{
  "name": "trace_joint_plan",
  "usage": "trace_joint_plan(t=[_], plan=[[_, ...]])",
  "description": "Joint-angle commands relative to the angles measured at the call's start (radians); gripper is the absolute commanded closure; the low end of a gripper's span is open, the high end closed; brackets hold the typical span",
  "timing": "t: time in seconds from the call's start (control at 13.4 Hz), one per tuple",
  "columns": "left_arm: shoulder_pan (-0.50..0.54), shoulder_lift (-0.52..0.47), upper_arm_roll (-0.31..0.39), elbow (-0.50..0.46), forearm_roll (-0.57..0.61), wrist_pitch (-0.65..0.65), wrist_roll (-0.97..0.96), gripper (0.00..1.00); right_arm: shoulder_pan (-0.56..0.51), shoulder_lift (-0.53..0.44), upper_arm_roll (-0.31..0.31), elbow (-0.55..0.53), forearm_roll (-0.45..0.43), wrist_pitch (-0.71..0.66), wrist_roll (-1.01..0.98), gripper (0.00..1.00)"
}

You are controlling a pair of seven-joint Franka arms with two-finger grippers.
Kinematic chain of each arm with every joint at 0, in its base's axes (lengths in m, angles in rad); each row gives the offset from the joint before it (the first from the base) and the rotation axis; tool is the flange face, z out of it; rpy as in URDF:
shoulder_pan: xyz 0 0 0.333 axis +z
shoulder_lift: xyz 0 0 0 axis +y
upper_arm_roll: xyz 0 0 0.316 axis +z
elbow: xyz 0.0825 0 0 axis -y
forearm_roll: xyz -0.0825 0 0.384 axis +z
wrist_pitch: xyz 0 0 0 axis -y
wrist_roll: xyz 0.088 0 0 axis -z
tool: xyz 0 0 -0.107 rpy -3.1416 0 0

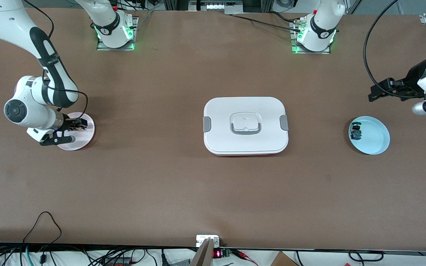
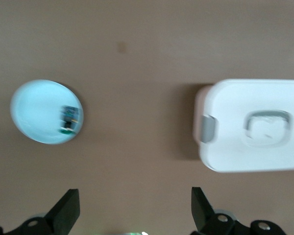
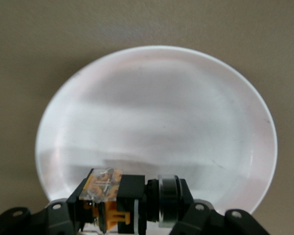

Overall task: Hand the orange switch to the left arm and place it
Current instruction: 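Close the right gripper on the orange switch, then lift the switch over the box with the right gripper while the left gripper approaches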

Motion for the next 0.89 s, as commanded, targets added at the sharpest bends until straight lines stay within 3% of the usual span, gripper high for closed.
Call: trace_joint_plan(t=[0.0,0.3,0.45,0.6,0.82], plan=[[0.121,0.030,0.007,0.025,-0.312,-0.064,0.083,0.00,0.000,-0.062,0.031,0.093,0.042,-0.164,-0.022,1.00],[0.211,0.151,0.002,0.008,-0.734,-0.239,0.111,0.00,0.037,-0.123,0.040,0.179,0.066,-0.300,-0.023,1.00],[0.215,0.197,-0.001,-0.009,-0.883,-0.253,0.120,0.00,0.043,-0.151,0.068,0.243,0.153,-0.376,-0.077,1.00],[0.209,0.200,-0.006,-0.079,-0.965,-0.241,0.175,0.00,0.066,-0.154,0.074,0.329,0.285,-0.451,-0.137,1.00],[0.205,0.196,-0.007,-0.171,-0.965,-0.228,0.329,0.00,0.112,-0.174,0.118,0.431,0.332,-0.485,-0.140,1.00]])
